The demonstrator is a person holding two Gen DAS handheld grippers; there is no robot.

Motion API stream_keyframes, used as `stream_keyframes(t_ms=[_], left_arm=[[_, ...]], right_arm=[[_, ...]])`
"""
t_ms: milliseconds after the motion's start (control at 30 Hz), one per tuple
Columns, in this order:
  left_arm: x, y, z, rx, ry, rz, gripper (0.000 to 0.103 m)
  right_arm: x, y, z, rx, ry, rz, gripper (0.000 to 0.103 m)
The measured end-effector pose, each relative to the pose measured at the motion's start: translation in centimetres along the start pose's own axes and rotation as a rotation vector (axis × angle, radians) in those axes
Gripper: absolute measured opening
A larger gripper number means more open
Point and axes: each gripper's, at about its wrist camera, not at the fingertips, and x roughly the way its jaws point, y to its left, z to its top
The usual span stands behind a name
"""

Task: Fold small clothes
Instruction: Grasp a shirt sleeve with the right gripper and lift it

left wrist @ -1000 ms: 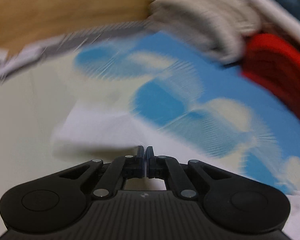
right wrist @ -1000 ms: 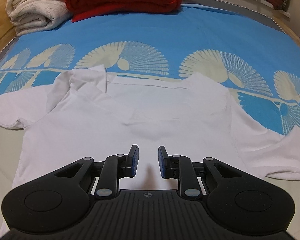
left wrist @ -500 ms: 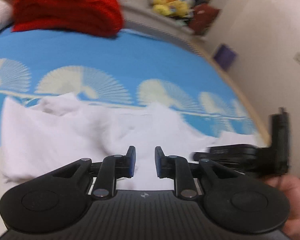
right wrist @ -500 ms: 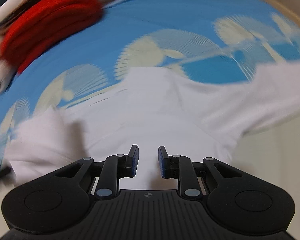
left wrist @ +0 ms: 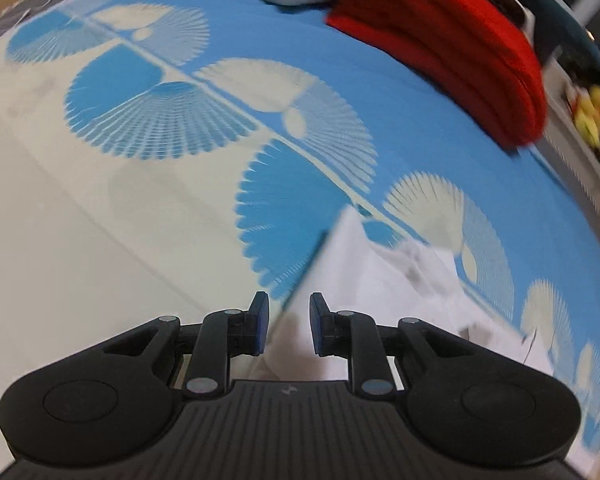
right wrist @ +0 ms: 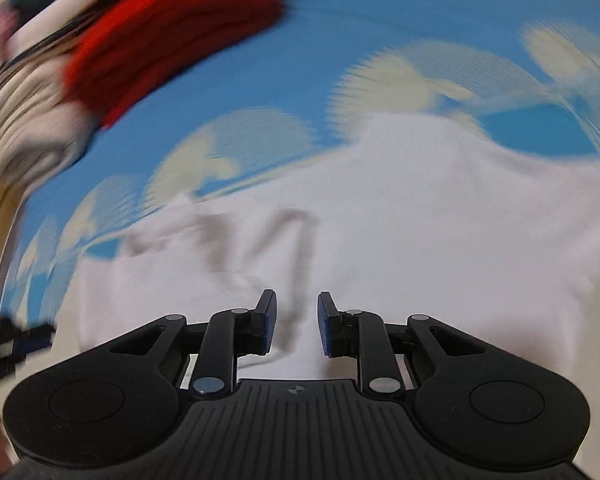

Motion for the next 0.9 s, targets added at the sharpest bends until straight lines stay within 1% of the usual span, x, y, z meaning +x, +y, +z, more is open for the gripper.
stream_keyframes(t_ms=[67,133,233,333,367,400,433,467,500,533,567,633,667,700,733,767,833,867,900], left_arm=[[-0.4,0.6,0.6,-0.021,-0.004,-0.001,0.023],[-0.5,1.2,1.0,-0.036,-0.002,-0.003,0.023],[-0.4,2.0,1.0,-0.042,0.007,-0.002,0.023],[-0.3,2.6,1.3,-0.054,0.013,-0.001,0.023],[-0.4,2.8,1.5,-0.062,0.013,-0.003,0.023],[-0.4,2.9,1.5,-0.067,0.012,-0.004,0.023],[-0.5,2.9,1.7,-0.068,0.01,-0.007,0.023],[-0.5,2.9,1.8,-0.067,0.009,-0.007,0.023],[-0.4,2.8,1.9,-0.065,0.01,-0.008,0.023],[-0.4,2.7,1.9,-0.062,0.011,-0.01,0.023],[-0.4,2.7,1.9,-0.06,0.014,-0.012,0.023],[-0.3,2.6,1.9,-0.053,0.017,-0.015,0.023],[-0.3,2.5,1.8,-0.046,0.019,-0.016,0.023],[-0.3,2.4,1.8,-0.039,0.021,-0.017,0.023],[-0.2,2.3,1.7,-0.03,0.023,-0.017,0.023],[-0.1,2.2,1.6,-0.022,0.027,-0.017,0.023],[0.1,1.8,1.4,-0.01,0.036,-0.017,0.024],[0.2,1.6,1.2,-0.005,0.04,-0.019,0.025],[0.4,1.3,1.1,-0.001,0.044,-0.021,0.025]], right_arm=[[0.9,2.3,-0.3,-0.104,-0.02,-0.008,0.037],[2.3,4.3,-0.7,-0.217,-0.027,-0.05,0.041],[4.6,6.2,-1.2,-0.35,-0.009,-0.118,0.042],[5.9,7.3,-2.2,-0.452,0.012,-0.158,0.041],[6.3,7.5,-2.6,-0.485,0.015,-0.174,0.038],[6.5,7.5,-2.9,-0.509,0.016,-0.188,0.033],[6.7,7.5,-3.0,-0.521,0.018,-0.201,0.013],[6.4,7.3,-2.8,-0.502,-0.004,-0.212,0.004],[5.5,6.9,-2.4,-0.457,-0.05,-0.211,0.004],[4.2,6.5,-1.8,-0.39,-0.117,-0.195,0.004],[2.1,6.1,-1.2,-0.301,-0.219,-0.176,0.004],[-1.3,4.8,-0.9,-0.134,-0.387,-0.177,0.003],[-3.0,3.8,-1.2,-0.025,-0.449,-0.203,0.003],[-3.8,3.0,-1.5,0.048,-0.466,-0.233,0.004],[-4.4,1.7,-2.1,0.138,-0.443,-0.275,0.004],[-4.3,0.6,-2.6,0.199,-0.394,-0.302,0.008],[-2.7,-2.6,-3.9,0.352,-0.217,-0.324,0.009],[-1.8,-4.1,-4.5,0.421,-0.141,-0.326,0.009],[-1.1,-5.7,-5.1,0.49,-0.083,-0.324,0.009]])
